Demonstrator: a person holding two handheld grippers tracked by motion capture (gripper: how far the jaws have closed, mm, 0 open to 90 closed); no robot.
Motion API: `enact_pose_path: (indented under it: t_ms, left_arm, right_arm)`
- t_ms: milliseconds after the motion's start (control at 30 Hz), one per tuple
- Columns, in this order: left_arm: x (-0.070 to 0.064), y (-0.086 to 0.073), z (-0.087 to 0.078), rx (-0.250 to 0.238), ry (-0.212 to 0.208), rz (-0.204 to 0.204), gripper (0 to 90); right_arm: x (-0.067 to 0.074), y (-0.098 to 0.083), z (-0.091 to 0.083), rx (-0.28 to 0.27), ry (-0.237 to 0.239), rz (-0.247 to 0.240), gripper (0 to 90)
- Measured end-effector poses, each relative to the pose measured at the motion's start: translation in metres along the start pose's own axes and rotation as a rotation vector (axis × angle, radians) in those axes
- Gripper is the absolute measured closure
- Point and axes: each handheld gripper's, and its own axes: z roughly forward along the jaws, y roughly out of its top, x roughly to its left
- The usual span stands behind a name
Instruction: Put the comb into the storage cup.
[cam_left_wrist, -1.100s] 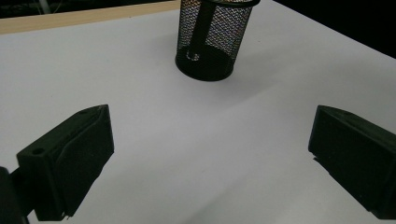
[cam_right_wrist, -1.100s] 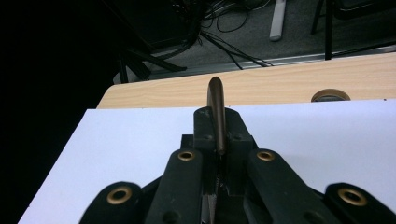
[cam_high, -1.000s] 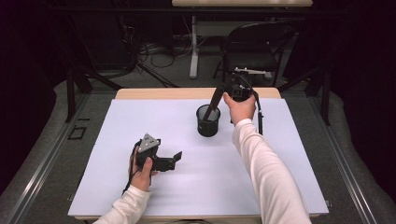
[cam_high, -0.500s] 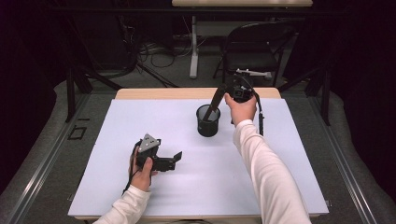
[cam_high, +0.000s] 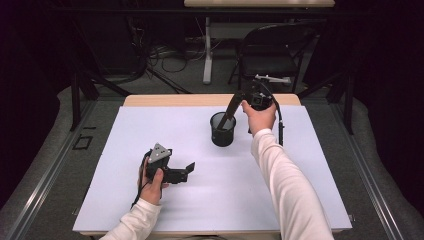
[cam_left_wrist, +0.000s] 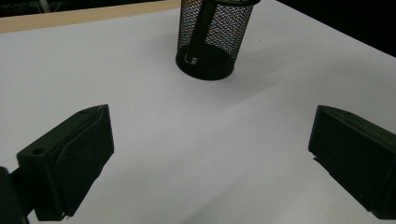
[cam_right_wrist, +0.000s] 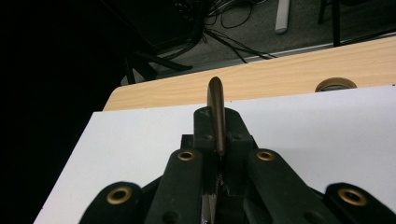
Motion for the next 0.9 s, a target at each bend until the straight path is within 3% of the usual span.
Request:
enact_pose_path:
  t_ms: [900]
  left_arm:
    - [0.0, -0.001, 0.001, 0.005, 0.002, 0.003, 0.3]
  right_arm:
    - [-0.033, -0.005, -0.004, -0.003, 0.037, 0.082, 86.9]
